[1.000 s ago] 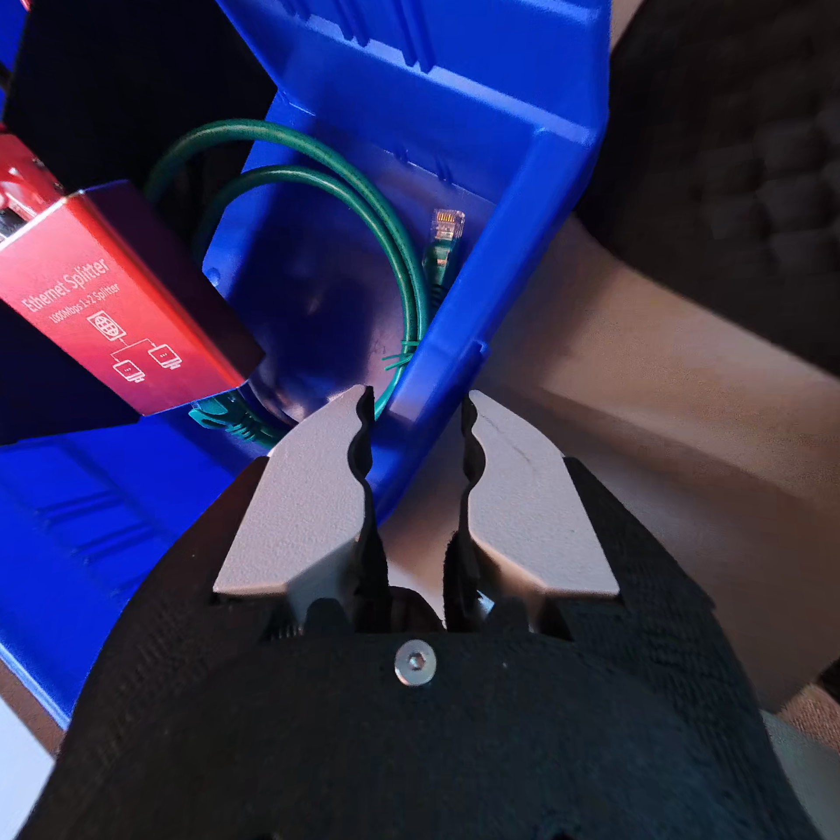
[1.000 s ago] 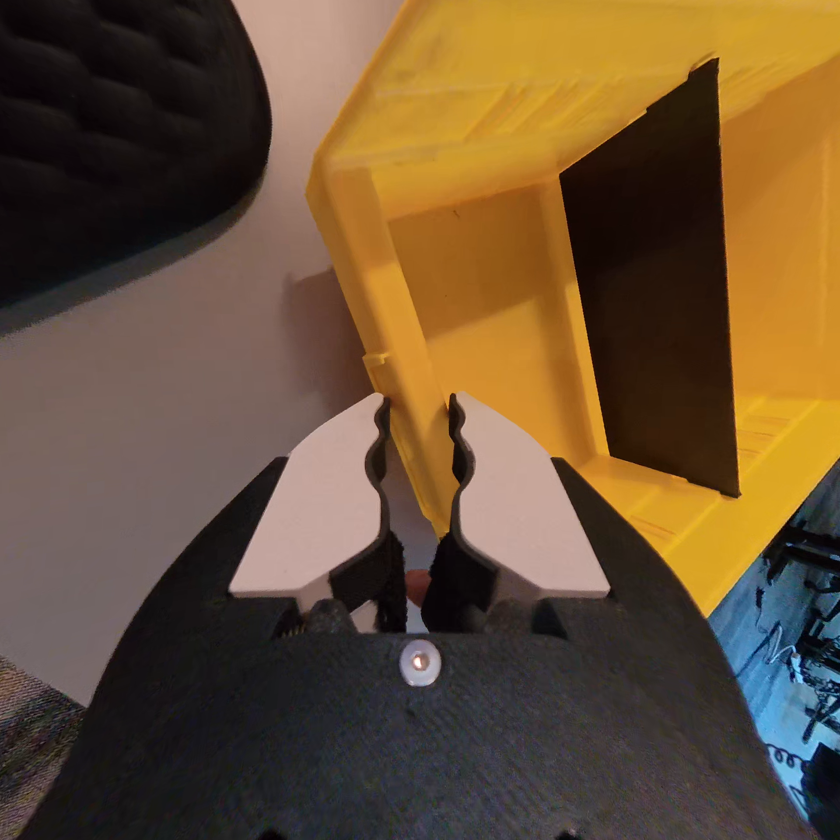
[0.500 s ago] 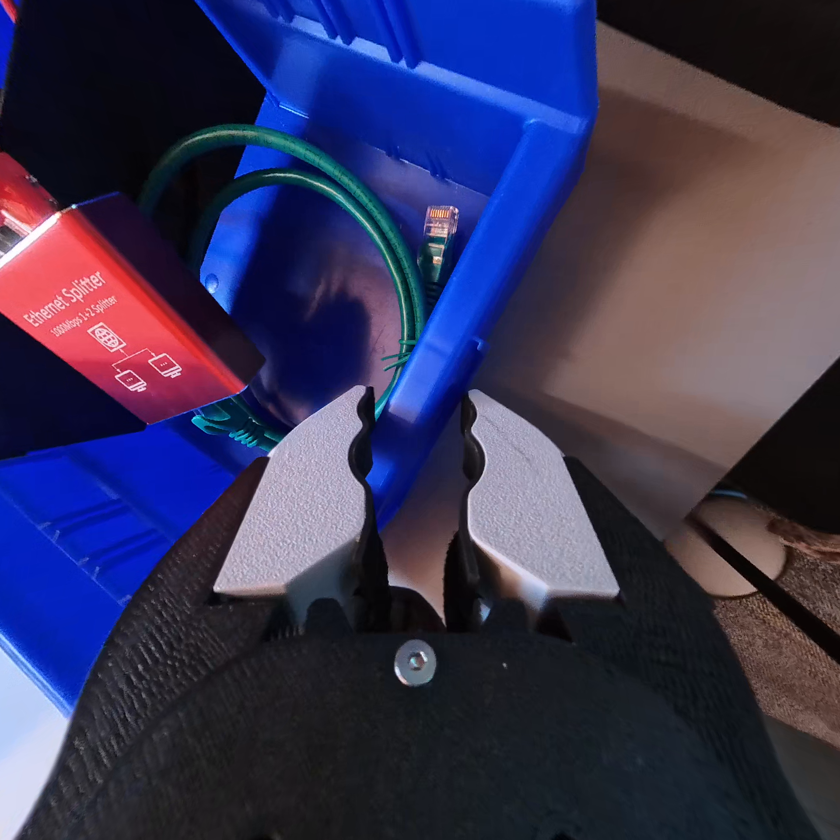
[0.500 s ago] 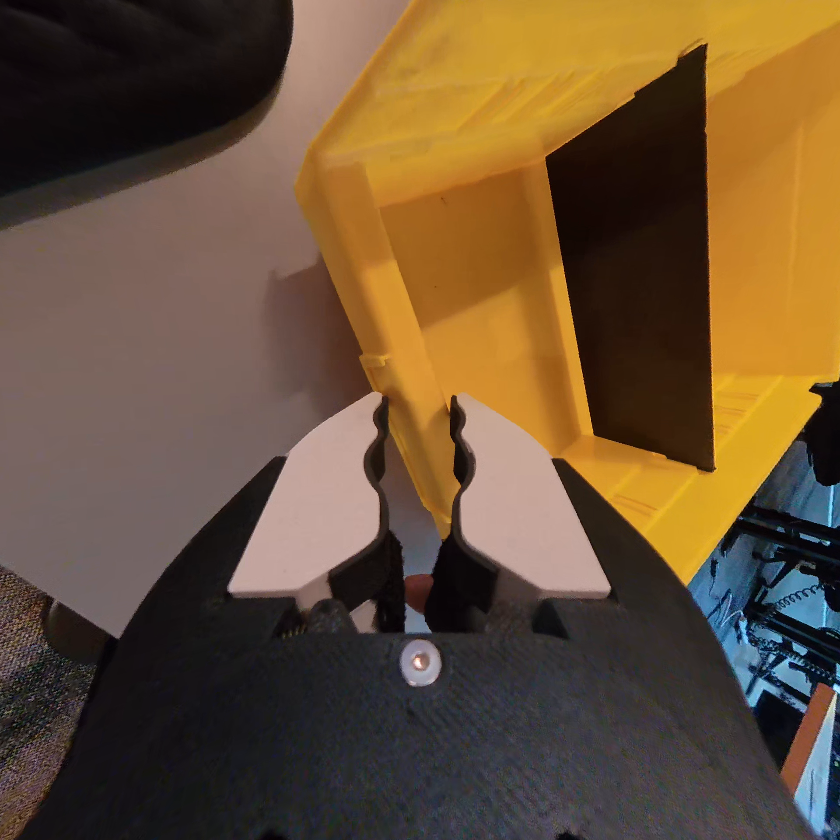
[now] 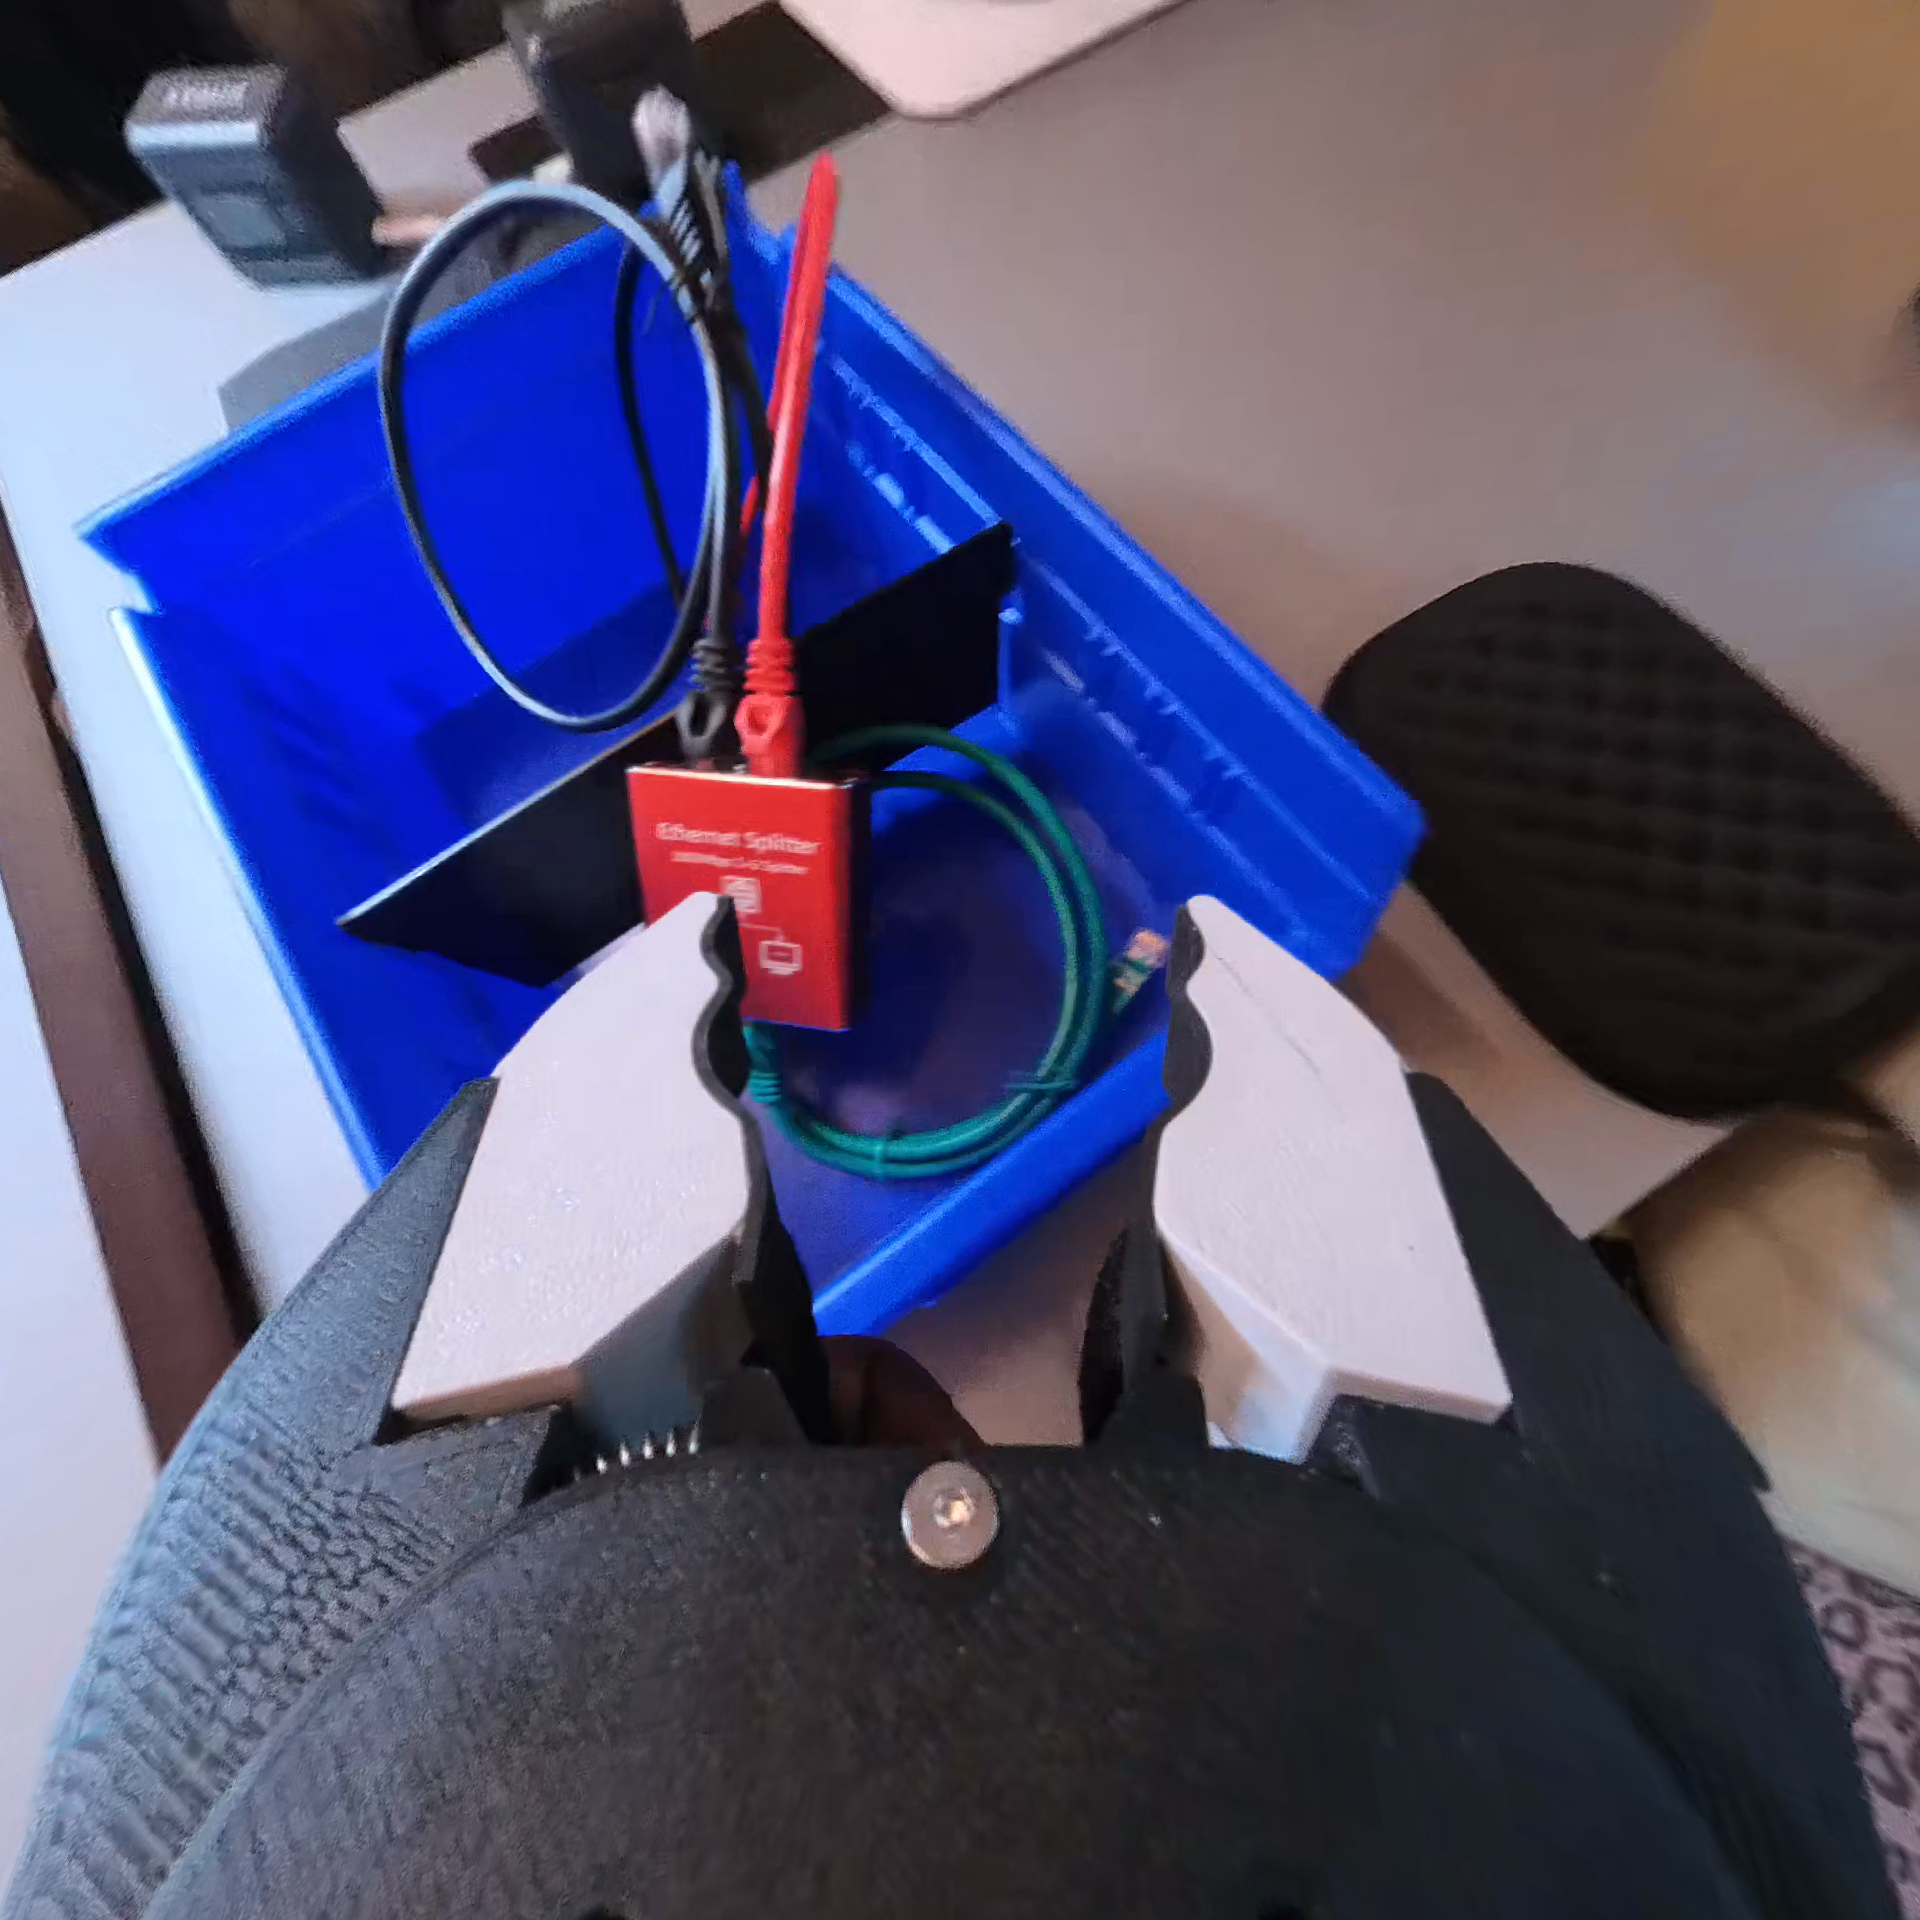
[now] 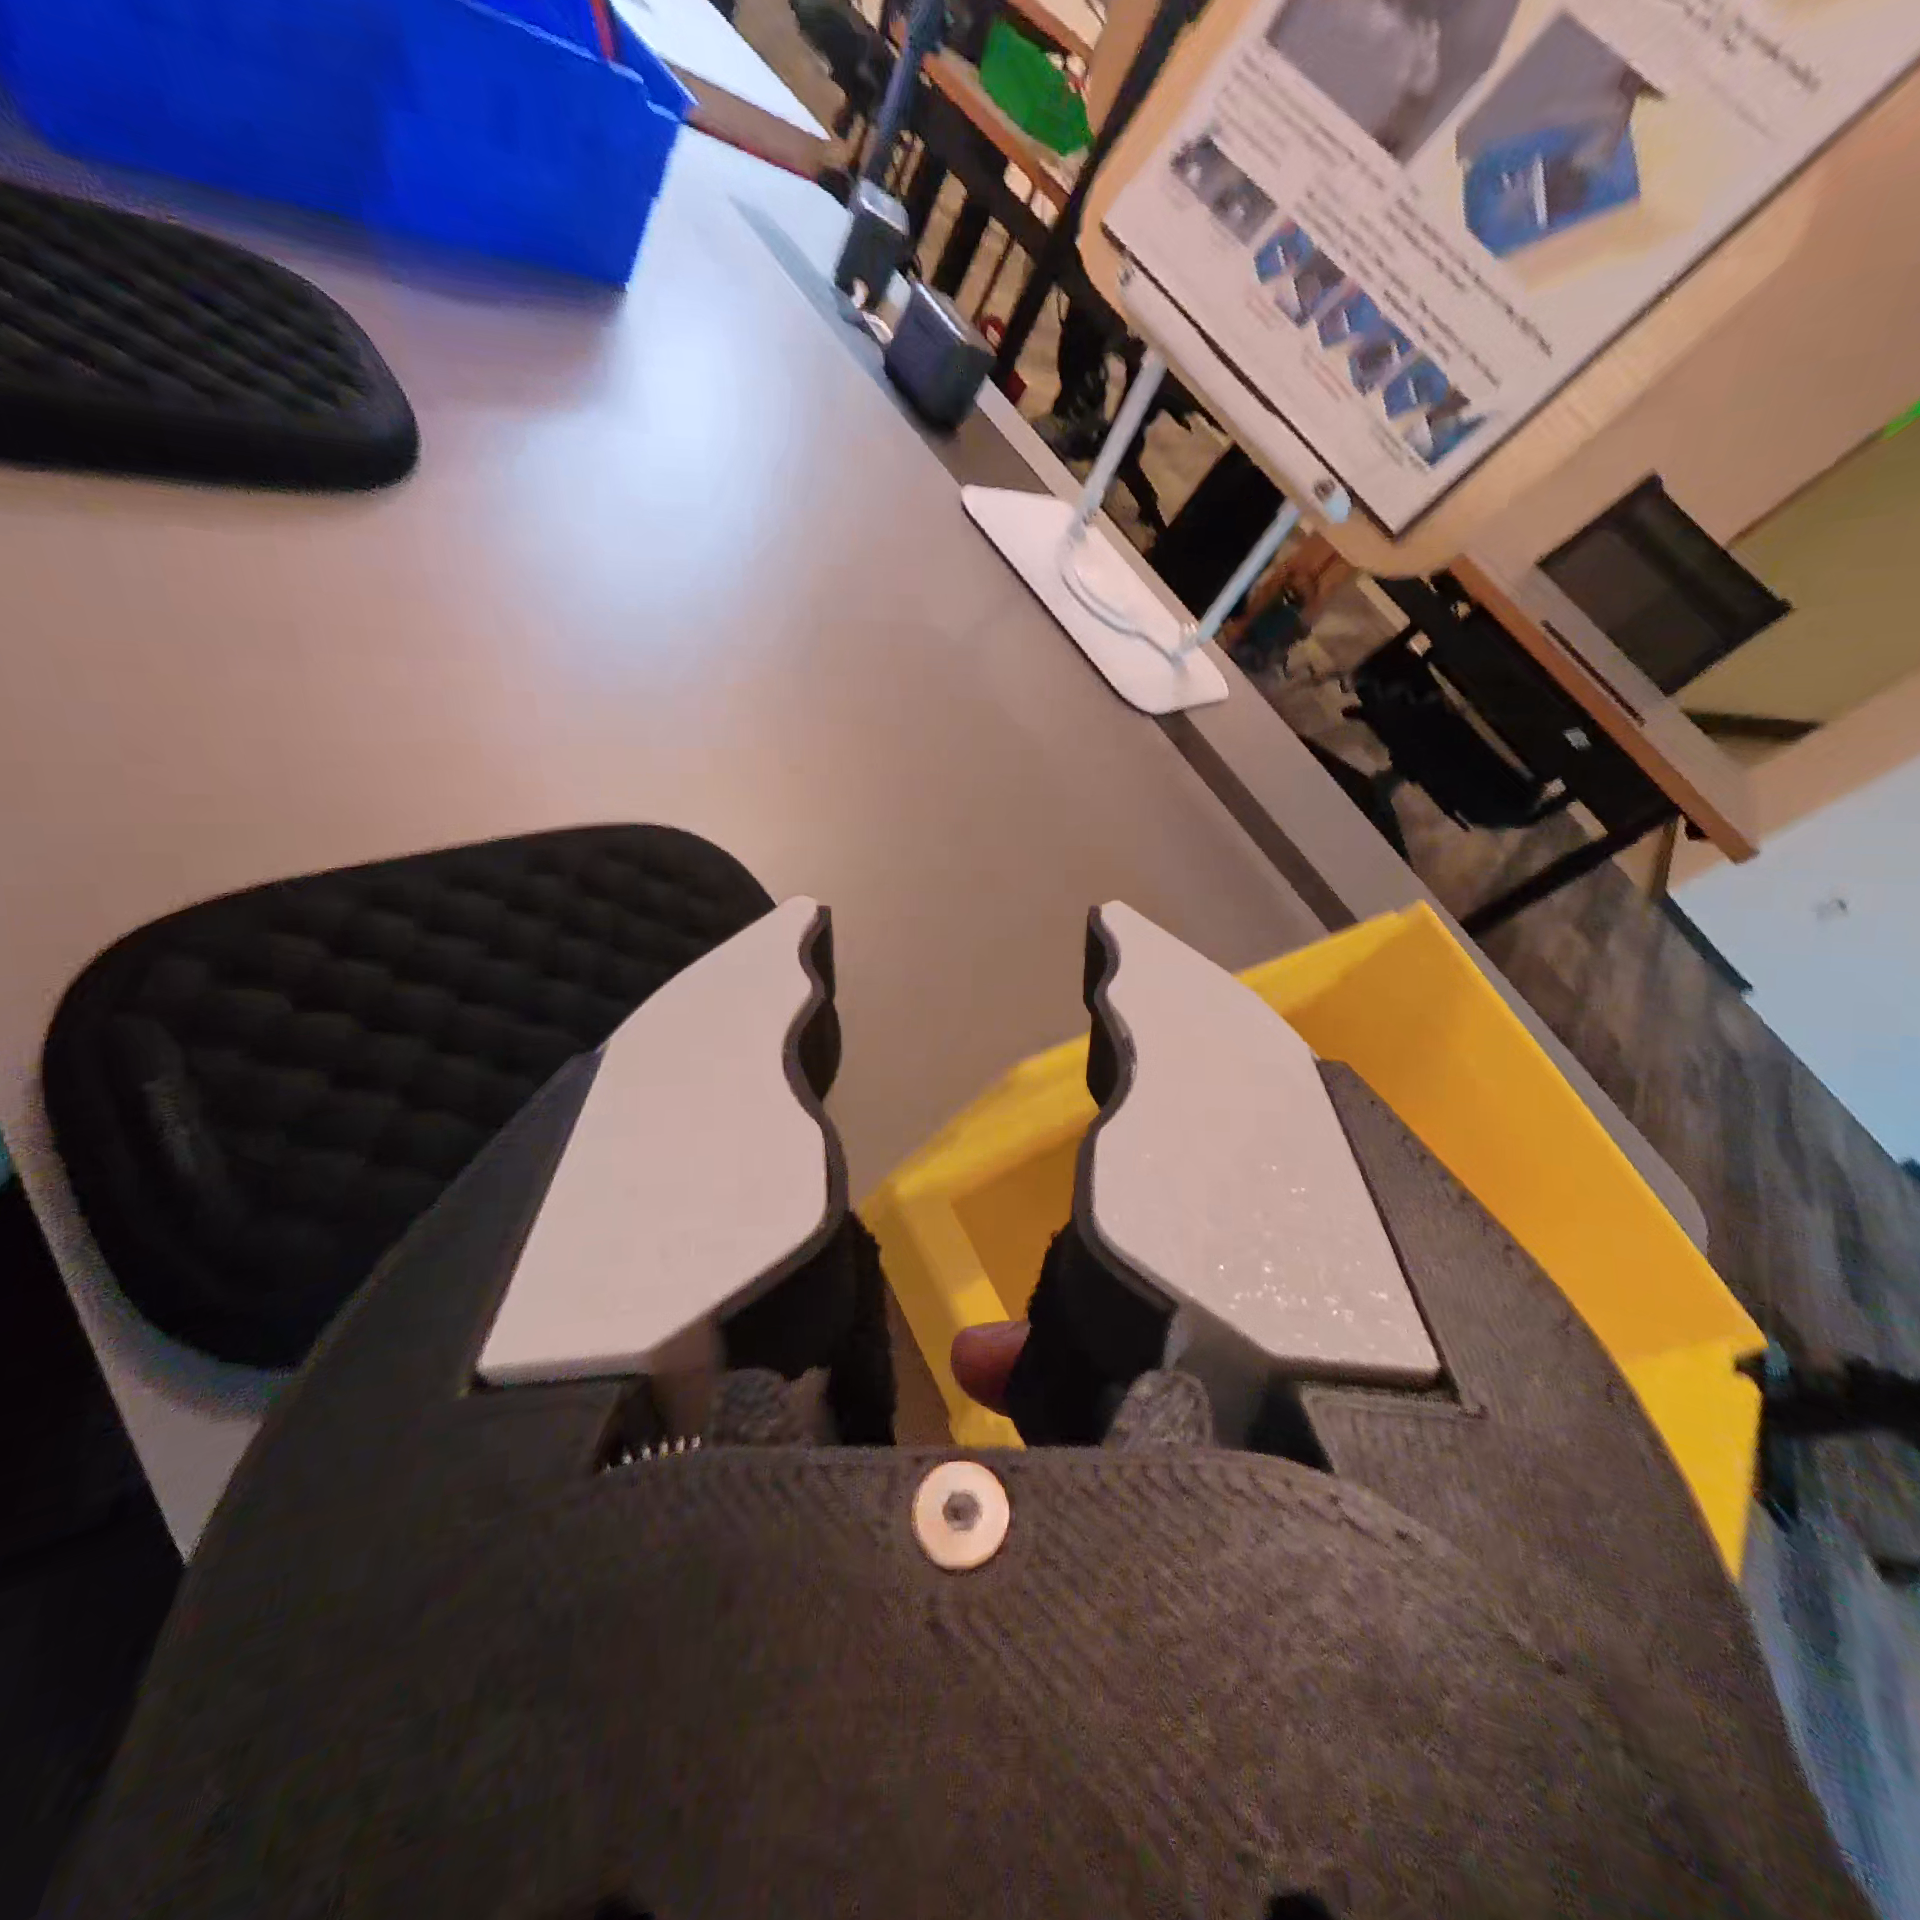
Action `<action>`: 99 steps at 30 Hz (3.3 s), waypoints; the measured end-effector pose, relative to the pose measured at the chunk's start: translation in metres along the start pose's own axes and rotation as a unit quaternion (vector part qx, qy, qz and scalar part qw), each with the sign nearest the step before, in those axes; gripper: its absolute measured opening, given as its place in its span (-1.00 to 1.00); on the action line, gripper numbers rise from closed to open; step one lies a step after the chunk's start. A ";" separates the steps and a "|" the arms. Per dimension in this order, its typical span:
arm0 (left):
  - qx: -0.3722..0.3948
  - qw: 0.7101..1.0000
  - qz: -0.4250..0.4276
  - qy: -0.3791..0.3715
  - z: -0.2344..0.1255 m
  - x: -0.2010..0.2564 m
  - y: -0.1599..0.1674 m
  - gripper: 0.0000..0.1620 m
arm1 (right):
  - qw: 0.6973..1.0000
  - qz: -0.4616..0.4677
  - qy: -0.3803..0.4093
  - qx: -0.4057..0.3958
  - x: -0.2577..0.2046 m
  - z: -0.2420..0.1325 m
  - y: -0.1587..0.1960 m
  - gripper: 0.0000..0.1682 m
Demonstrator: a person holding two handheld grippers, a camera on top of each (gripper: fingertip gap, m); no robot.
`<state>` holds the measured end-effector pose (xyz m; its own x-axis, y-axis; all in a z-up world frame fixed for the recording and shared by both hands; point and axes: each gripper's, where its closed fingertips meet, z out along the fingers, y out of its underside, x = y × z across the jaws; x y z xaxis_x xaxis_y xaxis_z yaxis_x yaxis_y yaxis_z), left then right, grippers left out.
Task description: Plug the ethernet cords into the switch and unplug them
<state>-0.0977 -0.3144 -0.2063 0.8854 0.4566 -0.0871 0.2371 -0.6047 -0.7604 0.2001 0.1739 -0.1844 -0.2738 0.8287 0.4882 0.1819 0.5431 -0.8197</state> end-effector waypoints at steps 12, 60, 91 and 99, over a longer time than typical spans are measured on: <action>-0.186 0.982 -0.024 0.032 0.069 -0.052 0.040 0.09 | 1.000 -0.015 -0.009 0.015 -0.011 0.000 -0.010 -0.47; 0.285 0.890 0.301 -0.187 0.004 0.156 -0.265 0.01 | 0.887 0.250 -0.182 0.344 -0.072 0.065 -0.178 -0.57; 0.345 0.884 -0.075 0.305 0.053 0.290 -0.200 -0.08 | 0.786 0.466 -0.179 0.364 -0.054 0.141 -0.152 -0.68; 0.309 0.840 -0.212 0.392 0.085 0.286 -0.192 -0.02 | 0.742 0.487 -0.240 0.394 -0.064 0.133 -0.168 -0.68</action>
<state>0.0757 -0.0122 -0.1404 0.8231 -0.1713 0.5415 0.5583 0.0694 -0.8267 0.0609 0.0118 -0.1174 -0.7135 0.5300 -0.4583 -0.0423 -0.6855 -0.7268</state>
